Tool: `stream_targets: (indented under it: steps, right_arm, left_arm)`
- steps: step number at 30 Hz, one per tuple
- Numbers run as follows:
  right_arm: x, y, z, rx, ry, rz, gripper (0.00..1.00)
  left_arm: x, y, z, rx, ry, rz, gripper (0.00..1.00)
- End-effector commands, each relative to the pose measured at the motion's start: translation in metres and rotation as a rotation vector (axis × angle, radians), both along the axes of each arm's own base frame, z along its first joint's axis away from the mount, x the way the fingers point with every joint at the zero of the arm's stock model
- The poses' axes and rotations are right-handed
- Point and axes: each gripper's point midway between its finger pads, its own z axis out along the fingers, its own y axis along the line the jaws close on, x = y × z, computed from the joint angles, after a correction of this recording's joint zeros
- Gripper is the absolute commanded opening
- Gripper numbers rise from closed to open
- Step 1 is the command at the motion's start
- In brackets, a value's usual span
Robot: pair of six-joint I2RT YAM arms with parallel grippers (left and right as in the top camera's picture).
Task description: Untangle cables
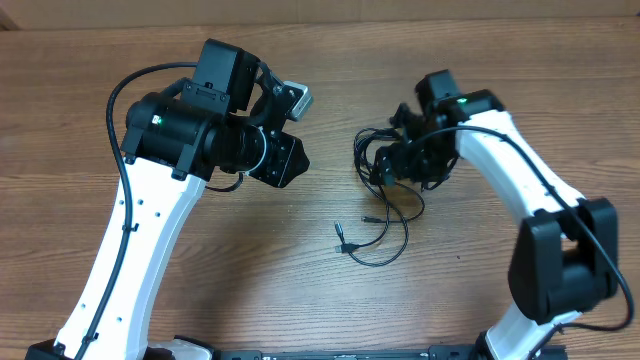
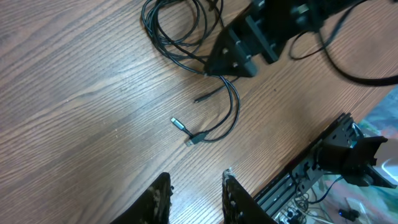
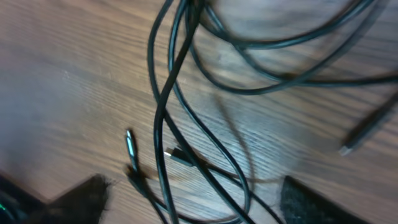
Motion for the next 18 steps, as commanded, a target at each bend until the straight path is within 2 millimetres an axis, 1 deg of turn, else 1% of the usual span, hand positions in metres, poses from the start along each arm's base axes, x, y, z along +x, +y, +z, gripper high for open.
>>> stream_targets:
  steps: [1, 2, 3, 5, 6, 7, 10, 12, 14, 16, 17, 18]
  right_arm:
    - [-0.008, 0.014, -0.013, 0.0, 0.026, 0.059, 0.72]
    - [-0.01, 0.017, -0.016, -0.003, 0.036, 0.07, 0.7]
    - [-0.012, 0.021, -0.02, -0.006, 0.045, 0.081, 0.58]
    - [-0.016, 0.027, -0.026, -0.01, 0.056, 0.1, 0.48]
    - [-0.016, 0.03, -0.029, -0.012, 0.058, 0.11, 0.1]
    - [-0.016, 0.032, -0.03, -0.011, 0.055, 0.115, 0.04]
    - [-0.011, 0.037, -0.03, 0.008, 0.032, 0.12, 0.04]
    - [-0.009, 0.047, -0.021, 0.07, 0.011, 0.16, 0.04]
    - [-0.004, 0.06, -0.003, 0.158, -0.02, 0.197, 0.04]
    - [0.008, 0.064, 0.019, 0.177, -0.073, 0.196, 0.04]
    - [0.015, 0.063, 0.031, 0.166, -0.104, 0.191, 0.04]
    - [0.021, 0.061, 0.042, 0.146, -0.132, 0.182, 0.04]
  left_arm:
    - [-0.001, -0.003, 0.004, -0.008, -0.024, -0.04, 0.28]
    - [-0.001, -0.003, 0.004, -0.008, -0.025, -0.04, 0.27]
    - [-0.001, -0.003, 0.004, -0.008, -0.027, -0.04, 0.27]
    - [-0.001, -0.003, 0.004, -0.008, -0.027, -0.04, 0.28]
    - [-0.001, -0.003, 0.004, -0.009, -0.026, -0.04, 0.27]
    - [-0.001, -0.003, 0.004, -0.008, -0.026, -0.04, 0.27]
    - [-0.001, -0.002, 0.003, -0.005, -0.024, -0.04, 0.27]
    - [0.0, 0.001, 0.002, 0.014, -0.029, -0.031, 0.27]
    - [0.003, 0.005, 0.0, 0.039, -0.041, -0.018, 0.27]
    - [0.006, 0.006, 0.0, 0.045, -0.051, -0.012, 0.29]
    - [0.008, 0.007, 0.001, 0.04, -0.051, -0.004, 0.33]
    - [0.01, 0.008, 0.002, 0.028, -0.05, 0.005, 0.39]
